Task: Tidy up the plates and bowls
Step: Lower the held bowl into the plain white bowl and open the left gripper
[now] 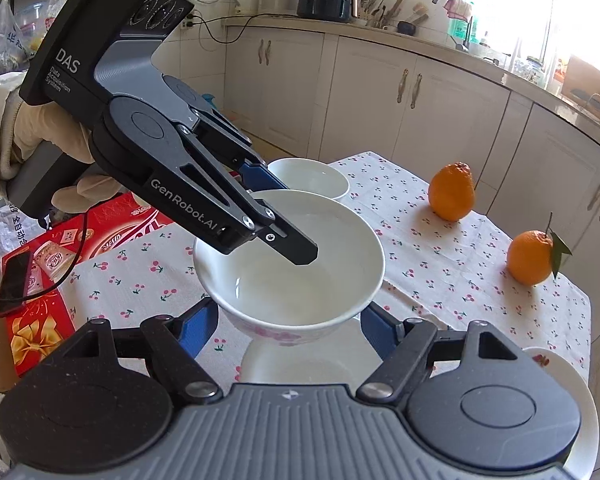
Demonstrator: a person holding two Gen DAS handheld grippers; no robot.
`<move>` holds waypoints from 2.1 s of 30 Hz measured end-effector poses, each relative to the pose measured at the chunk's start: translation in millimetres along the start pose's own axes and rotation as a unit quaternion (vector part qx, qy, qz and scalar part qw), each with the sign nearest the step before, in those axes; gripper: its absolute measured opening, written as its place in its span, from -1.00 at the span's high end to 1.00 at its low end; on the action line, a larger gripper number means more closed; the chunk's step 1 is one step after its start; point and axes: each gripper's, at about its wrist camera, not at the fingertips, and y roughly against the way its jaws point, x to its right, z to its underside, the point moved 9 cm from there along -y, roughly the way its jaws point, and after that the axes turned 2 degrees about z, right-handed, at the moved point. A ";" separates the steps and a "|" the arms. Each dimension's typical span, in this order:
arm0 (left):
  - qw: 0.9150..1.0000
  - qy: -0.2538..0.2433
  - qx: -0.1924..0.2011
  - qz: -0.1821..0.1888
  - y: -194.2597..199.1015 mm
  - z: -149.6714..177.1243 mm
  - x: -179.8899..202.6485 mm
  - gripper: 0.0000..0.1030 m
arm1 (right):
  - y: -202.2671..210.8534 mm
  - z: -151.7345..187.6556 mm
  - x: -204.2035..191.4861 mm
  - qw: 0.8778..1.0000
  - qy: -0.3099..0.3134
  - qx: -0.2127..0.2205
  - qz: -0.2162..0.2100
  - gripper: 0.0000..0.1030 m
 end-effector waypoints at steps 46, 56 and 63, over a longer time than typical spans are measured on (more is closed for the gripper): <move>0.999 -0.004 -0.023 0.034 -50.3 13.4 39.3 0.19 | 1.6 52.1 26.7 0.998 -0.044 -0.045 0.001 -0.59; 0.999 0.003 -0.012 0.034 -46.3 13.6 36.5 0.08 | 8.2 49.0 27.5 0.999 -0.041 -0.027 0.004 -1.00; 1.000 -0.004 0.012 0.016 -26.5 12.1 32.0 -0.41 | 11.9 43.5 25.9 0.999 -0.042 -0.024 -0.002 -1.00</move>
